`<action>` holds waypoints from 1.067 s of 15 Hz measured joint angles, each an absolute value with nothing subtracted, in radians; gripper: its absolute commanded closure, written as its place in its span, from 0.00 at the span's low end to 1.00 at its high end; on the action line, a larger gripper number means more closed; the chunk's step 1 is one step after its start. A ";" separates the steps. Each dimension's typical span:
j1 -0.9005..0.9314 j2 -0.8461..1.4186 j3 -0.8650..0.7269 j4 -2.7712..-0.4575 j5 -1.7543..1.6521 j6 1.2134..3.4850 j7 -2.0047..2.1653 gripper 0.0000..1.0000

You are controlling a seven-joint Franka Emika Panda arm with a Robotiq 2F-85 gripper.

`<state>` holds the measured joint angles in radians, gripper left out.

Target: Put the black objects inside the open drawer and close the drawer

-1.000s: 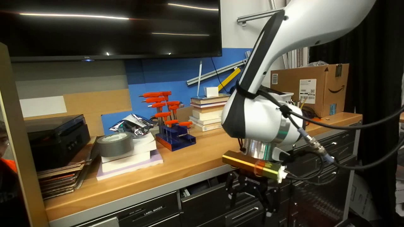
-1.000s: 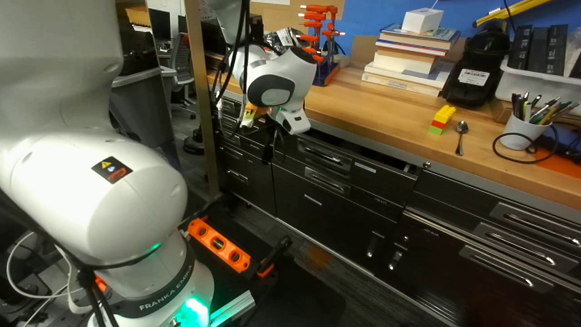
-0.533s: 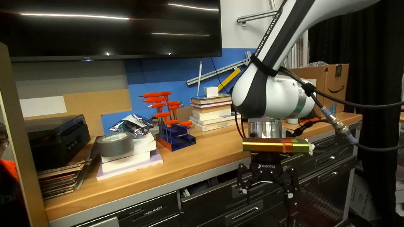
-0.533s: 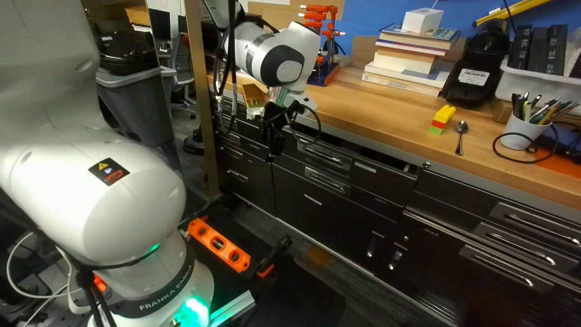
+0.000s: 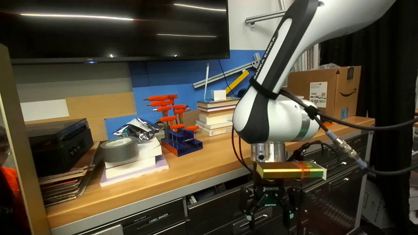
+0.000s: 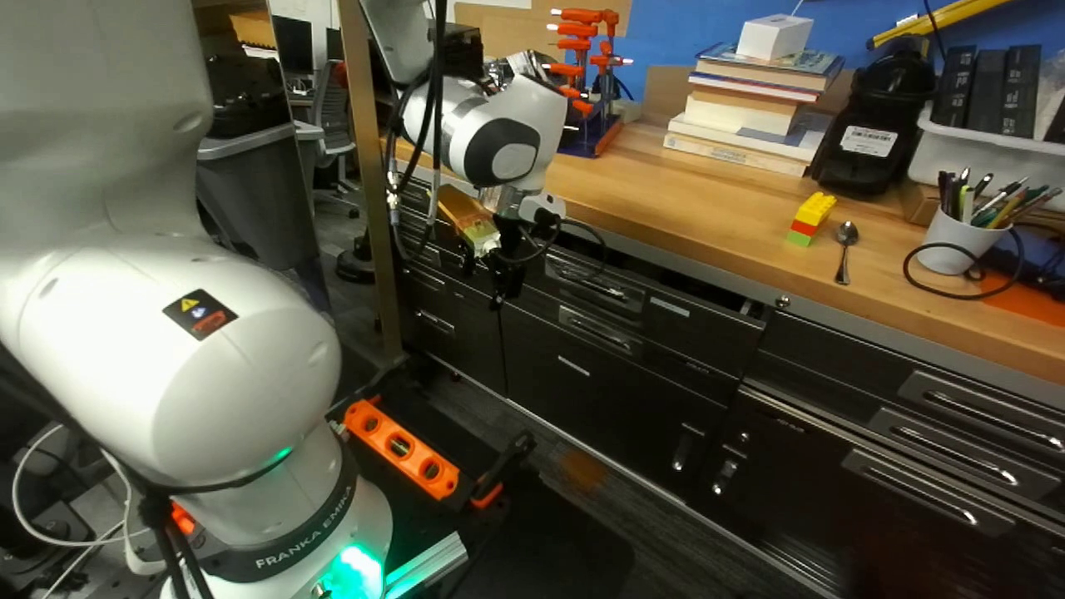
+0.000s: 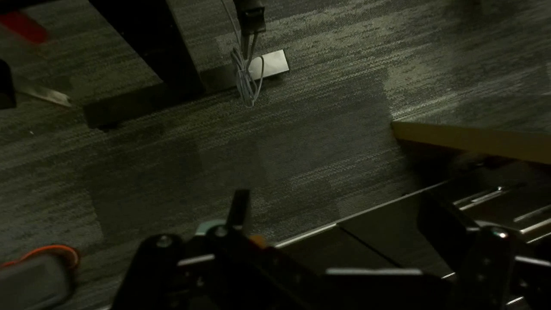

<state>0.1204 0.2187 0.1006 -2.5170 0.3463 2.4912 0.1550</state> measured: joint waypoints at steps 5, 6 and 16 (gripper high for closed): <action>0.119 0.390 0.142 -2.459 0.402 2.701 0.129 0.00; 0.118 0.422 0.147 -2.436 0.418 2.739 0.140 0.00; 0.174 0.609 0.163 -2.307 0.472 3.019 0.458 0.00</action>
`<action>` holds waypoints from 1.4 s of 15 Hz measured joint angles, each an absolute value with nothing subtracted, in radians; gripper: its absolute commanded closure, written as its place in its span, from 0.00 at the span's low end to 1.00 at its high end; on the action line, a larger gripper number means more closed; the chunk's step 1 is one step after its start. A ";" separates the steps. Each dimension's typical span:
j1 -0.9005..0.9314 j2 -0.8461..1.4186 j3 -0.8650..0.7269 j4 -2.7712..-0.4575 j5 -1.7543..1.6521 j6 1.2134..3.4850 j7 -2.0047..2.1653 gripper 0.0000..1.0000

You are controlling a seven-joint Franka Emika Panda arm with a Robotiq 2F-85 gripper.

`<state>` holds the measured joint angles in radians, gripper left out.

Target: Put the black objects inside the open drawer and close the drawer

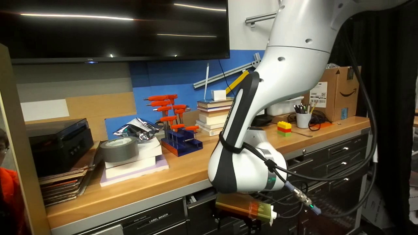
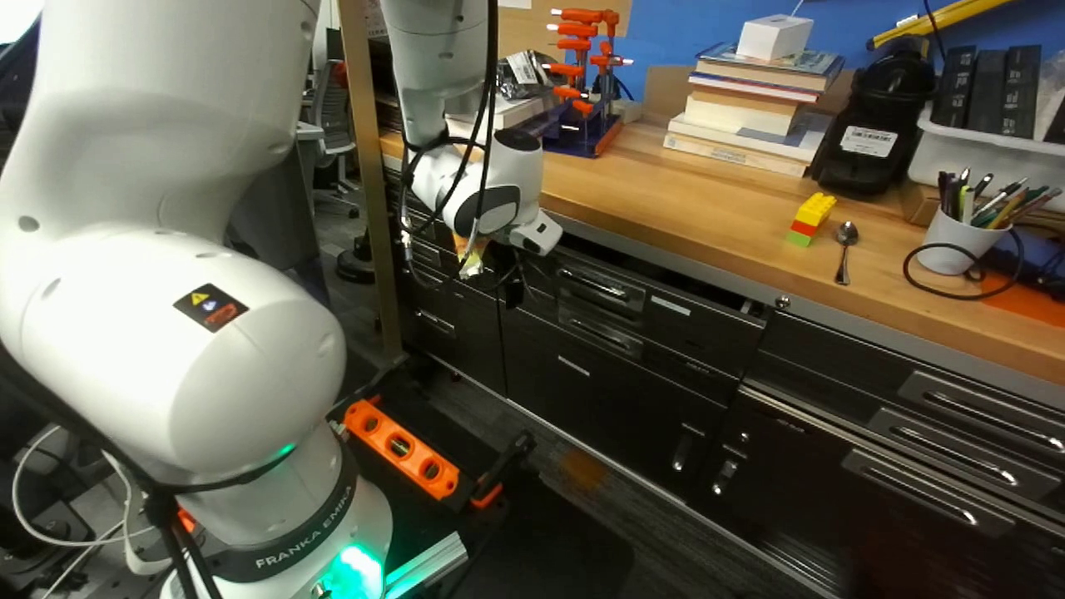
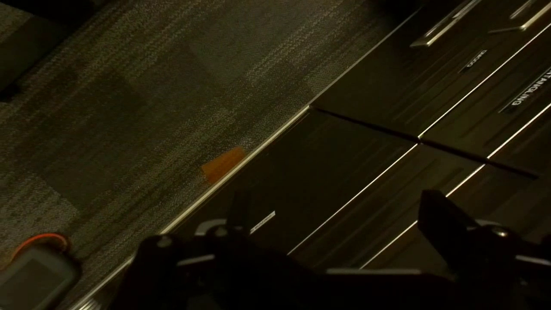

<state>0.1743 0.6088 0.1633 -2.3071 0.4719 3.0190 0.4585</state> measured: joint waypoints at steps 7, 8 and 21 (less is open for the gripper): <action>0.250 0.594 0.095 -2.282 0.370 2.928 0.487 0.00; 0.247 0.566 0.086 -2.281 0.337 2.872 0.463 0.00; 0.038 -0.071 0.018 -2.328 0.093 1.933 0.086 0.00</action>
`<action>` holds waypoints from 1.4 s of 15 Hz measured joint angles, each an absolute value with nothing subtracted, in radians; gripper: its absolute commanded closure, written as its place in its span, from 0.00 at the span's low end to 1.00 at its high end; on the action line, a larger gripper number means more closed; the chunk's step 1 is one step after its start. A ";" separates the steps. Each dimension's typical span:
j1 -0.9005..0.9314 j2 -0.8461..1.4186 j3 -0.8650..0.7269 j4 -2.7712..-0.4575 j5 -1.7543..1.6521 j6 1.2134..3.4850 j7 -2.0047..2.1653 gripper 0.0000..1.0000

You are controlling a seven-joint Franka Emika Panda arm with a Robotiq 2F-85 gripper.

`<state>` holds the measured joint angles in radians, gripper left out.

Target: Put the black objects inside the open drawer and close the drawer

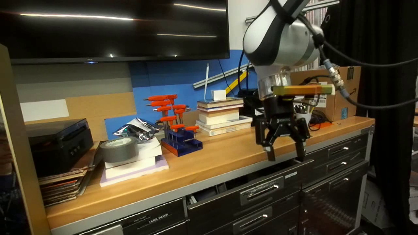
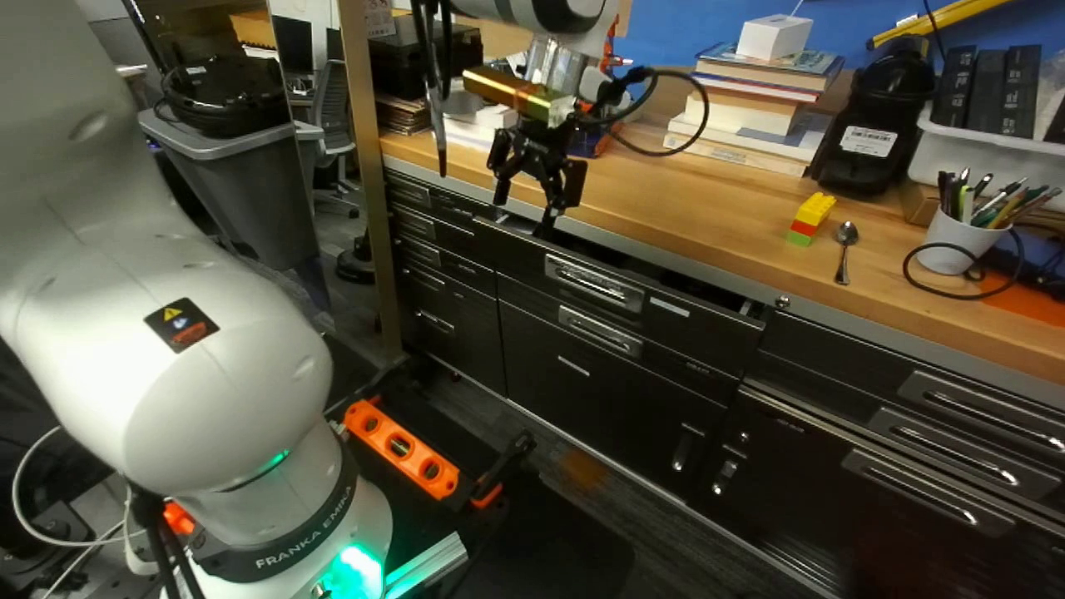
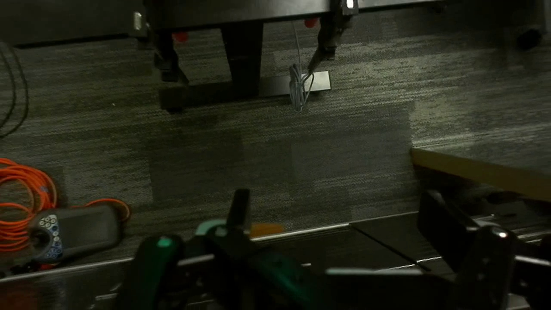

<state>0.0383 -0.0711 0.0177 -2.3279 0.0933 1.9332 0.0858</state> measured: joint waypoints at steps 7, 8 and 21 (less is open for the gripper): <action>-0.031 -0.416 -0.063 -2.356 0.042 1.719 -0.063 0.00; -0.038 -0.454 -0.076 -2.364 0.042 1.709 -0.080 0.00; -0.053 -0.504 -0.092 -2.392 0.028 1.709 -0.100 0.00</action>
